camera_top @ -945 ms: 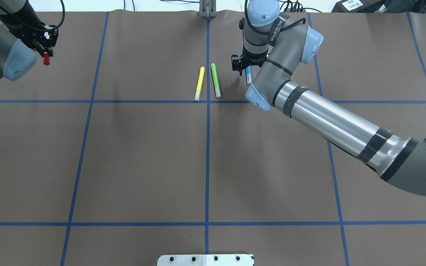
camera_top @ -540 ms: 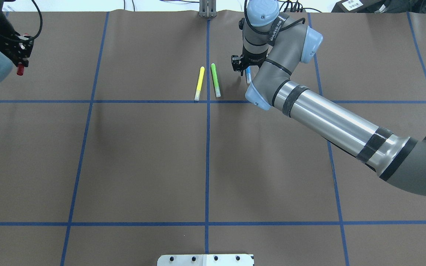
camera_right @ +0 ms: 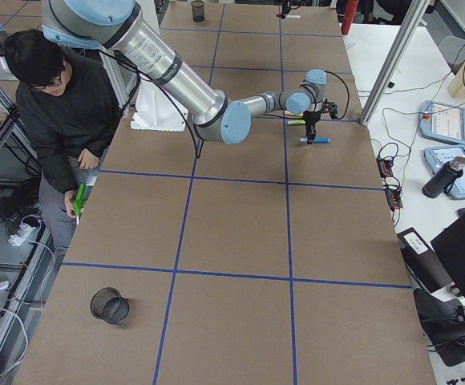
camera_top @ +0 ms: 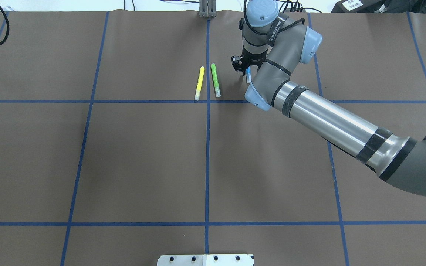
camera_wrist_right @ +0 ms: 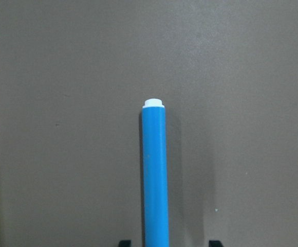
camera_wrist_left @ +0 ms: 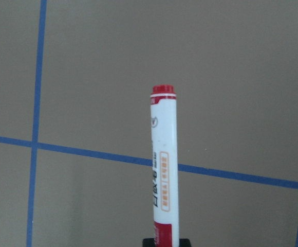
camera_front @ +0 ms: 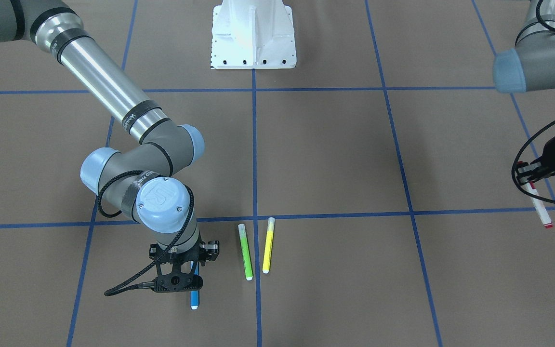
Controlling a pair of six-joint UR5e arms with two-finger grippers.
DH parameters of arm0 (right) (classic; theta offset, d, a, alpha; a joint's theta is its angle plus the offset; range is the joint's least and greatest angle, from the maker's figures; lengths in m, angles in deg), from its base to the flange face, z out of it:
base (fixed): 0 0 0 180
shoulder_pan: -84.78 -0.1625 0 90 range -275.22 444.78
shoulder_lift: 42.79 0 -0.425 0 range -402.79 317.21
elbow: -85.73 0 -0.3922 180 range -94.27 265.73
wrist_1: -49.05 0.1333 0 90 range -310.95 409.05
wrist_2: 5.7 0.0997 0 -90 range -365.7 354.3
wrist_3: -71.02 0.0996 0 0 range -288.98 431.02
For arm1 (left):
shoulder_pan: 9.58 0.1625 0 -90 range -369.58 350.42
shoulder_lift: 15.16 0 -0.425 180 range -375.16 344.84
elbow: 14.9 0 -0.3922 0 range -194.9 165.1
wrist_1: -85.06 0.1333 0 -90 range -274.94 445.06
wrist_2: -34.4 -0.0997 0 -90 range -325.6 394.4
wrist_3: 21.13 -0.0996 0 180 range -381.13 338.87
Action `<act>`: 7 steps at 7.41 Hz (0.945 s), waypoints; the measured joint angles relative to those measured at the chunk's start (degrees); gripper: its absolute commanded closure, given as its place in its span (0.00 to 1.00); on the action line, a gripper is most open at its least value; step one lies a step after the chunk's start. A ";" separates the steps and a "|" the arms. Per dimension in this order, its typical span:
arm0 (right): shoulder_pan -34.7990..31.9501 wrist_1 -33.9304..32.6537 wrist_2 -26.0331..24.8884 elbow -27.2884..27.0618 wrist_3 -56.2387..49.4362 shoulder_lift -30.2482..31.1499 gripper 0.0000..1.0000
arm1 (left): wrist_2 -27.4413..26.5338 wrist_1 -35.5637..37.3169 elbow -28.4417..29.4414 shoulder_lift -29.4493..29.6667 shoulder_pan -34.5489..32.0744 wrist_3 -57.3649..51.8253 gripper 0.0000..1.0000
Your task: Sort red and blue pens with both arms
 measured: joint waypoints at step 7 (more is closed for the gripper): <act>1.03 0.03 -1.77 0.33 -0.21 -0.61 0.55 | 0.00 0.48 -0.47 -0.15 -0.25 -0.93 1.00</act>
